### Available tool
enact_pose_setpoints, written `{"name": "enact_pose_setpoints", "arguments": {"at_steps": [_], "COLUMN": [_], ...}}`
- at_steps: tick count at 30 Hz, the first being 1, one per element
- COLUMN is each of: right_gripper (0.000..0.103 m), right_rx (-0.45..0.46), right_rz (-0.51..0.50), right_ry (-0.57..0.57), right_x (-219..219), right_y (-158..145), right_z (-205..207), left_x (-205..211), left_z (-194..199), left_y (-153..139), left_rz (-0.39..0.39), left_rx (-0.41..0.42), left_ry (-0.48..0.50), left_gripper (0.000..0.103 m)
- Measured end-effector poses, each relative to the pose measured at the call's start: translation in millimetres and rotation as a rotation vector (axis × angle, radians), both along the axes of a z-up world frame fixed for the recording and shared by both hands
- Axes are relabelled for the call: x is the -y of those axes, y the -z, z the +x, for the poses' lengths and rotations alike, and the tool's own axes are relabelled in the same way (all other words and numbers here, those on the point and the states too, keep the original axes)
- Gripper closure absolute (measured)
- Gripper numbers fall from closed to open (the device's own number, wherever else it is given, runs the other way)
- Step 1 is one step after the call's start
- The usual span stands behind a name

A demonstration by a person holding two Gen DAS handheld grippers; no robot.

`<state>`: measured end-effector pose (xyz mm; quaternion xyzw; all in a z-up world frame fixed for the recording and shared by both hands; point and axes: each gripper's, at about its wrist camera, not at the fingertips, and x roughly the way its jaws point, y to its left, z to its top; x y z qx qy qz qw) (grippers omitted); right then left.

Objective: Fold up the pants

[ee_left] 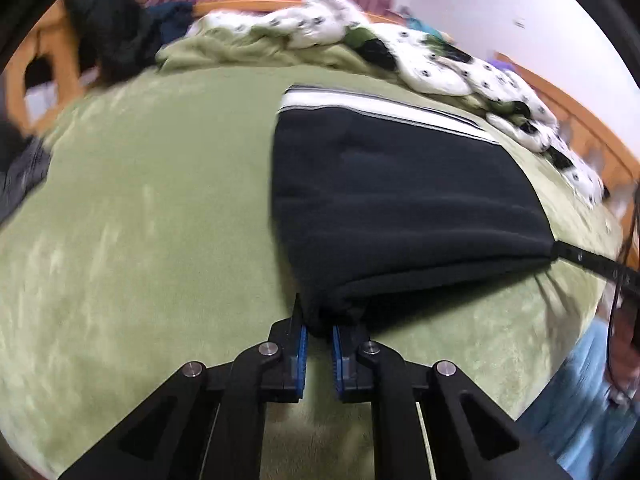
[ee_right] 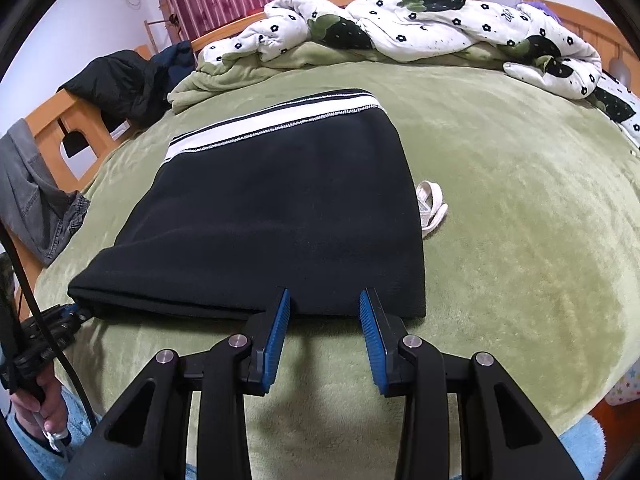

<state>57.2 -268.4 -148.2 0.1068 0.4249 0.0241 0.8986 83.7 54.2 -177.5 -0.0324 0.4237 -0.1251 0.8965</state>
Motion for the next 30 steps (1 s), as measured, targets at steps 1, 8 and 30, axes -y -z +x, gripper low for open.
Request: {"name": "enact_pose_setpoints", "arguments": {"at_steps": [1,8,30], "right_gripper": [0.066,0.066,0.052], "right_rx": [-0.006,-0.024,0.064], "right_rz": [0.002,-0.054,-0.198], "right_ry": [-0.001,-0.049,-0.085], "right_x": [0,0,-6], "right_y": [3,6,14], "right_z": [1,2,38], "left_x": [2,-1,36], "left_z": [0,-19,15], "left_y": [7,-4,-13], "left_rz": [0.004,0.017,0.046], "left_rx": [-0.025,-0.051,0.034], "left_ry": [-0.005,0.011,-0.002], "left_gripper": [0.092,0.087,0.072]}}
